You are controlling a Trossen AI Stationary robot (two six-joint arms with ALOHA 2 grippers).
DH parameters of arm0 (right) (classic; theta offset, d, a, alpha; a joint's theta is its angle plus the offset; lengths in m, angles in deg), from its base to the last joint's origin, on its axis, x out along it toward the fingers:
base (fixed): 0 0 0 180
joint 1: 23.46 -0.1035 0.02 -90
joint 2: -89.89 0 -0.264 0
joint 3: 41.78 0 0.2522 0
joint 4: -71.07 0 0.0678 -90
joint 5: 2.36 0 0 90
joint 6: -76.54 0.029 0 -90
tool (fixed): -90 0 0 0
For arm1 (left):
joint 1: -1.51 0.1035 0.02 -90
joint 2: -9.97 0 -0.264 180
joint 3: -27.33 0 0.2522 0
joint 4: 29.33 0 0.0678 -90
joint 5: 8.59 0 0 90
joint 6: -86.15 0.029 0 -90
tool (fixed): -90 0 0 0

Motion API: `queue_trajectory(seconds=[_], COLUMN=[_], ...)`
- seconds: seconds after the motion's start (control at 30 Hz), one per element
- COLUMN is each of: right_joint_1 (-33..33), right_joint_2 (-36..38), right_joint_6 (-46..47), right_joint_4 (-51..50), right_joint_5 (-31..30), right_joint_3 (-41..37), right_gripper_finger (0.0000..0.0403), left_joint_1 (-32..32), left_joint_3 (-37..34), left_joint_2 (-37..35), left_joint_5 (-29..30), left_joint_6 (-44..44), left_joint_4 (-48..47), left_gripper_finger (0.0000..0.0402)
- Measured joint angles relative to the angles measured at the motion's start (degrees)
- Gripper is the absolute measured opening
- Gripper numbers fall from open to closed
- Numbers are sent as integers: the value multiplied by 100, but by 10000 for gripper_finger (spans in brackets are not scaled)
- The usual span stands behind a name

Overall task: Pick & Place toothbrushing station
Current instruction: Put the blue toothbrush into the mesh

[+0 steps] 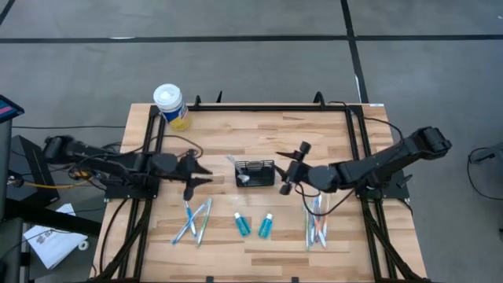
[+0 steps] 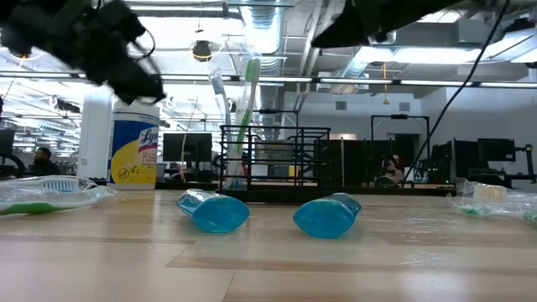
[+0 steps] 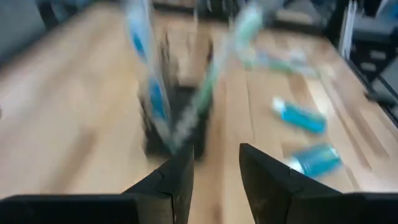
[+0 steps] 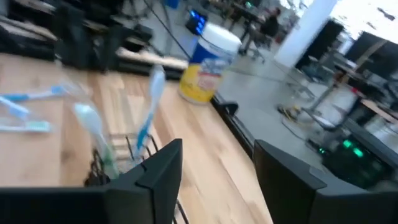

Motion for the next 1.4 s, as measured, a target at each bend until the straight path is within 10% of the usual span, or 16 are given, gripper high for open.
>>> queue_trajectory(seconds=[0.7, 1.4], right_joint_1=[-274, -271], right_joint_2=[-135, -135], right_joint_6=[610, 656], right_joint_4=[-582, -579], right_joint_5=[-287, -98], right_joint_3=[-7, -7], right_gripper_finger=[215, 215], left_joint_1=[-1432, -1537], left_joint_3=[-8, -10], left_joint_2=[910, 2214], left_joint_5=[-971, -1075], left_joint_6=[-3650, -4030], left_joint_4=[-1174, -715], left_gripper_finger=[125, 125])
